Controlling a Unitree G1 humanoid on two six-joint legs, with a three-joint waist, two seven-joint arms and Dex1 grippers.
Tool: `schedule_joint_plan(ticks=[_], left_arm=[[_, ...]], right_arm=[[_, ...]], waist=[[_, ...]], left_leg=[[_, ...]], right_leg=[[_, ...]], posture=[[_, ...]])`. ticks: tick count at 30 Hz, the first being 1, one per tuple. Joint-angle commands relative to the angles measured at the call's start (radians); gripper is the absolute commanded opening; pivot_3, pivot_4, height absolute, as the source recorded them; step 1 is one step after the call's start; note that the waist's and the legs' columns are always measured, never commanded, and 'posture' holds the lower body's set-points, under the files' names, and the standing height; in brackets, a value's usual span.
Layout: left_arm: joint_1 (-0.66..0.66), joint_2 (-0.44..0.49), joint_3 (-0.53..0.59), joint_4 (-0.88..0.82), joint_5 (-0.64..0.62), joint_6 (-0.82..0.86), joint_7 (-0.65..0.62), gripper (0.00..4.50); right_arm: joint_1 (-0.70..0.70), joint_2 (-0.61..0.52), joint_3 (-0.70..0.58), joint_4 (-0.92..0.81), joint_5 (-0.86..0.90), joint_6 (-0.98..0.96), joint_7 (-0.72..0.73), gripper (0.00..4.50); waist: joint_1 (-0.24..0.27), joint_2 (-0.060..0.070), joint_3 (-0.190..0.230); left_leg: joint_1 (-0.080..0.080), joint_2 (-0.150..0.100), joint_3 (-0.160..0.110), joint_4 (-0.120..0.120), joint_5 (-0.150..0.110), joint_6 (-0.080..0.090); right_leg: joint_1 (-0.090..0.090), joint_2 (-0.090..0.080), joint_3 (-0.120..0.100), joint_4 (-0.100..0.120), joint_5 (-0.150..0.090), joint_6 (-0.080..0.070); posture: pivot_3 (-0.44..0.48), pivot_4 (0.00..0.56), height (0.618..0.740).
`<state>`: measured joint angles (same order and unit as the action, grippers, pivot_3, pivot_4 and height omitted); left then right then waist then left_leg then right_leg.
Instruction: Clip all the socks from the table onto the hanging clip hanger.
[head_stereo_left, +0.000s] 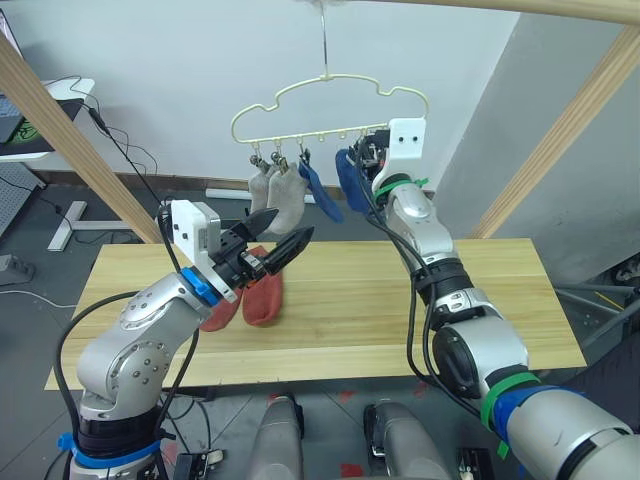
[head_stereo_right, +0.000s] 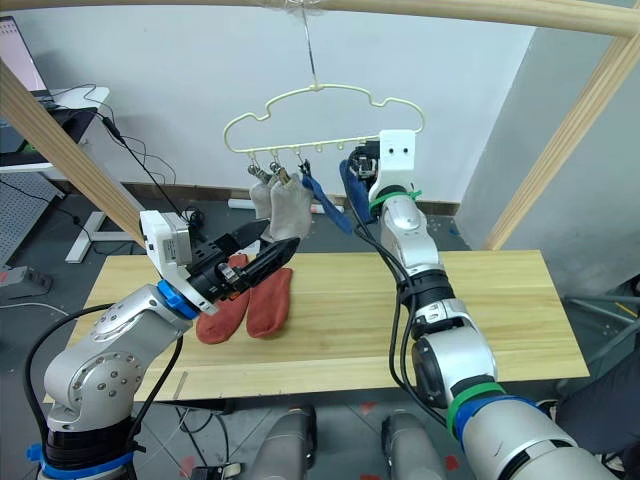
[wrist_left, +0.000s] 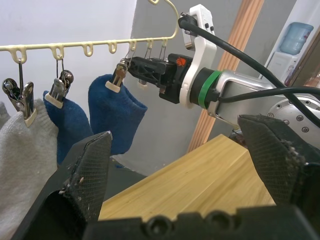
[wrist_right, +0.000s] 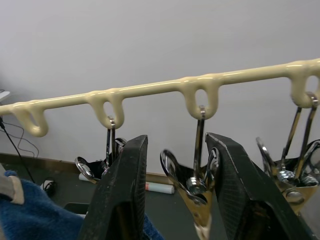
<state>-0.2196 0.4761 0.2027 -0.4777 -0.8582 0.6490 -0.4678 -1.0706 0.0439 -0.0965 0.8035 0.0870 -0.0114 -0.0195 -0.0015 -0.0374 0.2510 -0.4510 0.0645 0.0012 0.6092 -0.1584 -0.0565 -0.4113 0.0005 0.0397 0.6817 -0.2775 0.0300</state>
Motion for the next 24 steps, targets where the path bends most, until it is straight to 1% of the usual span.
schedule_joint_plan(ticks=[1,7,8,18,21,22,24], left_arm=[[0.003,0.006,0.011,-0.048,-0.012,-0.006,0.003,4.5],[-0.005,0.006,0.008,-0.043,-0.006,-0.009,0.006,4.5],[-0.003,0.006,0.01,-0.045,-0.006,-0.01,0.008,4.5],[-0.009,0.002,0.005,-0.045,-0.01,-0.008,0.019,4.5],[-0.01,0.0,0.003,-0.047,-0.013,-0.005,0.025,4.5],[-0.01,-0.001,0.003,-0.047,-0.013,-0.005,0.026,4.5],[-0.01,-0.004,0.0,-0.048,-0.014,-0.004,0.029,4.5]], right_arm=[[-0.018,0.008,0.0,-0.031,0.007,-0.019,0.01,1.87],[-0.015,0.006,0.002,-0.037,0.007,-0.012,0.011,1.87],[-0.013,0.006,0.003,-0.041,0.007,-0.011,0.011,1.87],[-0.021,0.009,0.003,-0.031,0.011,-0.017,0.024,1.87],[-0.023,0.008,0.001,-0.029,0.012,-0.019,0.03,1.3],[-0.022,0.007,0.0,-0.029,0.013,-0.019,0.032,0.96],[-0.02,0.006,-0.002,-0.03,0.015,-0.018,0.035,0.47]], waist=[[0.0,0.0,0.0],[0.001,0.0,0.0],[0.001,0.0,0.0],[0.001,0.0,0.0],[0.001,0.0,0.0],[0.001,0.0,0.0],[0.001,0.0,0.0]], left_leg=[[0.0,0.0,0.0,0.0,0.0,0.0],[0.0,0.0,0.0,0.0,0.0,0.0],[0.0,0.0,0.0,0.0,0.0,0.0],[0.0,0.0,0.0,0.0,0.0,0.0],[0.0,0.0,0.0,0.0,0.0,0.0],[0.0,0.0,0.0,0.0,0.0,0.0],[0.0,0.0,0.0,0.0,0.0,0.0]], right_leg=[[0.0,0.0,0.0,0.0,0.0,0.0],[0.0,0.0,0.0,0.0,0.0,0.0],[0.0,0.0,0.0,0.0,0.0,0.0],[0.0,0.0,0.0,0.0,0.0,0.0],[0.0,0.0,0.0,0.0,0.0,0.0],[0.0,0.0,0.0,0.0,0.0,0.0],[0.0,0.0,0.0,0.0,0.0,0.0]], posture=[[0.098,0.22,0.74],[0.103,0.228,0.74],[0.1,0.221,0.74],[0.102,0.222,0.74],[0.1,0.224,0.74],[0.1,0.224,0.74],[0.098,0.225,0.74]])
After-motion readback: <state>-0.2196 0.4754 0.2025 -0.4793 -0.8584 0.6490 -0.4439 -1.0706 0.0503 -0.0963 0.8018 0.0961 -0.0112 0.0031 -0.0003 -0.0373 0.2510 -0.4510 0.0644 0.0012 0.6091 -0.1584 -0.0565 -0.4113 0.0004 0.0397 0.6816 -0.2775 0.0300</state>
